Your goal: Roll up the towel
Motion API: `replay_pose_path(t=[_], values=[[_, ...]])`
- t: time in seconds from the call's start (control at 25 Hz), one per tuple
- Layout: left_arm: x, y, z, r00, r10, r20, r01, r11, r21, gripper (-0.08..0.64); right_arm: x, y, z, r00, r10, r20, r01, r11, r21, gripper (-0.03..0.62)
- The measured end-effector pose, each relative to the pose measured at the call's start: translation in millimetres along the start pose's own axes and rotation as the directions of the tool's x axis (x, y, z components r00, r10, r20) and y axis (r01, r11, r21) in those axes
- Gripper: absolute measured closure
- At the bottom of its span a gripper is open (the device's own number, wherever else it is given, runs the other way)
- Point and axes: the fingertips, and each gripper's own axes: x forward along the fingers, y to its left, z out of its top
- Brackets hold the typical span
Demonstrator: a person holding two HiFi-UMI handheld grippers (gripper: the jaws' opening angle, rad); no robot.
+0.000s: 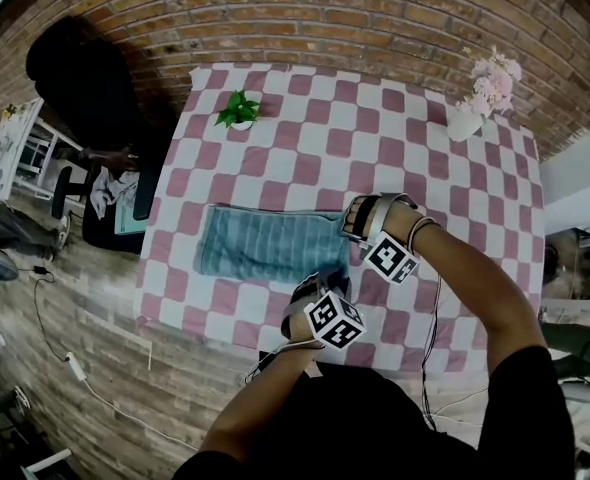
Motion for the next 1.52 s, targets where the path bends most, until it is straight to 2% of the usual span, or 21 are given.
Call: replay_pose_path(t=[0.04,0.12,0.32,0.44,0.52,0.64,0.84,0.92,1.08,1.16,1.24,1.32,1.44,1.52], values=[[0.5,1.2,1.0,1.000,0.014,-0.001,-0.014,1.000,0.006,0.503,0.6,0.8,-1.1,1.000,0.002,0.004,-0.002,1.000,0.015,0.530],[0.8,1.7,3.1,1.000,0.025,0.002,-0.025,1.000,0.006,0.528,0.9,2.3,-2.5,1.000,0.005,0.007,-0.005,0.998,0.064,0.552],[-3.9,-5.4,7.6,1.000,-0.012,0.021,0.012,1.000,-0.002,0.535,-7.6,11.0,-2.1,0.999,0.034,0.004,-0.034,0.983,0.180,0.565],[-10.7,-19.4,10.0,0.998,-0.060,0.030,0.058,0.997,0.042,0.535,-22.9,26.7,3.5,0.999,0.047,0.007,-0.047,0.967,0.251,0.565],[-18.4,-35.5,7.7,0.994,-0.104,0.027,0.101,0.989,0.105,0.535,-37.1,42.8,14.6,0.997,0.072,0.009,-0.071,0.938,0.341,0.565],[-32.0,-57.4,-1.7,0.986,-0.167,0.007,0.161,0.960,0.227,0.535,-59.5,63.5,37.8,0.994,0.106,-0.018,-0.083,0.866,0.494,0.565],[-58.3,-83.8,-36.5,0.961,-0.271,-0.059,0.271,0.877,0.397,0.535,-86.1,82.6,95.9,0.988,0.137,-0.066,-0.048,0.693,0.720,0.565],[-70.5,-90.5,-57.2,0.951,-0.295,-0.092,0.303,0.835,0.460,0.535,-92.5,83.0,125.9,0.988,0.145,-0.060,-0.041,0.611,0.790,0.565],[-100.6,-104.3,-111.7,0.926,-0.341,-0.160,0.367,0.723,0.585,0.535,-98.7,66.5,199.7,0.991,0.133,-0.020,-0.038,0.421,0.906,0.565],[-115.7,-100.7,-138.5,0.928,-0.334,-0.167,0.359,0.675,0.645,0.535,-94.4,55.2,234.0,0.992,0.127,-0.022,-0.025,0.353,0.935,0.565],[-126.0,-93.1,-163.6,0.932,-0.323,-0.166,0.344,0.640,0.687,0.535,-87.0,40.8,259.5,0.992,0.117,-0.043,0.004,0.312,0.950,0.565],[-132.7,-86.2,-181.6,0.932,-0.325,-0.158,0.337,0.621,0.708,0.535,-80.0,29.4,277.8,0.991,0.114,-0.065,0.029,0.289,0.957,0.565],[-138.9,-81.0,-193.7,0.931,-0.342,-0.128,0.326,0.619,0.715,0.535,-75.1,21.6,290.9,0.988,0.126,-0.093,0.054,0.282,0.958,0.565],[-140.1,-78.7,-195.3,0.929,-0.352,-0.109,0.323,0.634,0.703,0.535,-73.8,18.3,290.7,0.984,0.135,-0.115,0.070,0.304,0.950,0.565]])
